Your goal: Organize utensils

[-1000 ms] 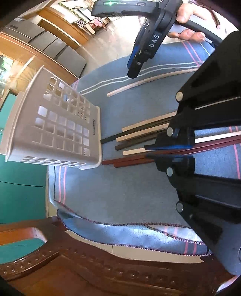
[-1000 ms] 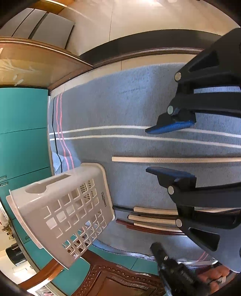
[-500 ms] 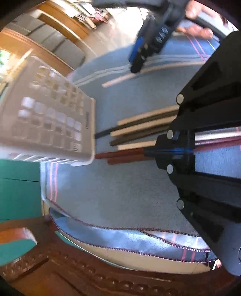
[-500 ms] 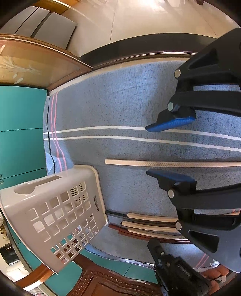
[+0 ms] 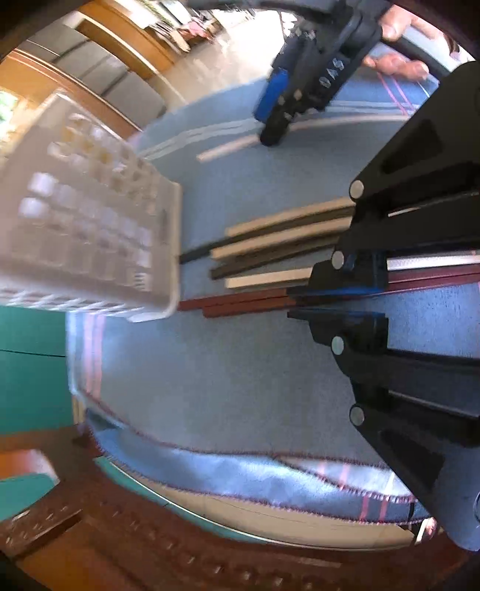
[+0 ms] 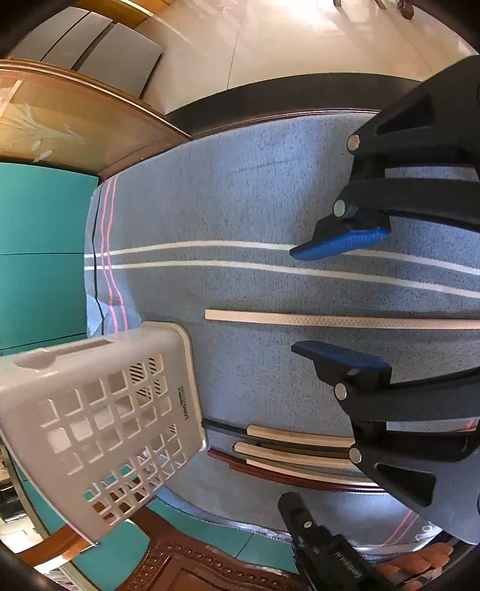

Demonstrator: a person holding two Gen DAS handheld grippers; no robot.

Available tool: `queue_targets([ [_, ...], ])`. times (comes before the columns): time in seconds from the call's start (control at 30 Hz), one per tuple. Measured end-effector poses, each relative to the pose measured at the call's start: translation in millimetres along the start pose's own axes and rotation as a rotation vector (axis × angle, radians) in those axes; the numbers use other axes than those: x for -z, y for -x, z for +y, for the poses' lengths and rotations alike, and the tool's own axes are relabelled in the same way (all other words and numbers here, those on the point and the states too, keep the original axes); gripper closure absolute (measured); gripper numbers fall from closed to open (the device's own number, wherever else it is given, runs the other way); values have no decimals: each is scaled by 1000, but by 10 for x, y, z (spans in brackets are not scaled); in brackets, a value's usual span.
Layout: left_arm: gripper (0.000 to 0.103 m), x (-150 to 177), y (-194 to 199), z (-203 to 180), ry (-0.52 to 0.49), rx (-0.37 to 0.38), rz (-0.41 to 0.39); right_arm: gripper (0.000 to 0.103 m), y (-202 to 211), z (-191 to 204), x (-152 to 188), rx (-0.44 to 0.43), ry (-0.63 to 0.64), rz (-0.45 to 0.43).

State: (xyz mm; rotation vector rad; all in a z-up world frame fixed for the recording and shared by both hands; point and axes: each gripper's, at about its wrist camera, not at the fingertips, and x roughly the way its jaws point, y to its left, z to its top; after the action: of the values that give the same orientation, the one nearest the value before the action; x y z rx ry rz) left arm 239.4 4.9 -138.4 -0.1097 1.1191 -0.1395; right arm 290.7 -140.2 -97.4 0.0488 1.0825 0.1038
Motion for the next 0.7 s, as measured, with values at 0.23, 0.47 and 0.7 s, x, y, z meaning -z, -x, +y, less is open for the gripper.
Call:
queue_targets([
  [0.23,99,23,13,-107,-10,-46,-27,53,6,28,28,-1,13,-4],
  [0.47,102,-24,153,-30,37,-55,-77,49,23,112,134,42,91,-27],
  [0.7,102,8,486,-138,-12,-31,-162,42,17,91,196,56,113,-52],
])
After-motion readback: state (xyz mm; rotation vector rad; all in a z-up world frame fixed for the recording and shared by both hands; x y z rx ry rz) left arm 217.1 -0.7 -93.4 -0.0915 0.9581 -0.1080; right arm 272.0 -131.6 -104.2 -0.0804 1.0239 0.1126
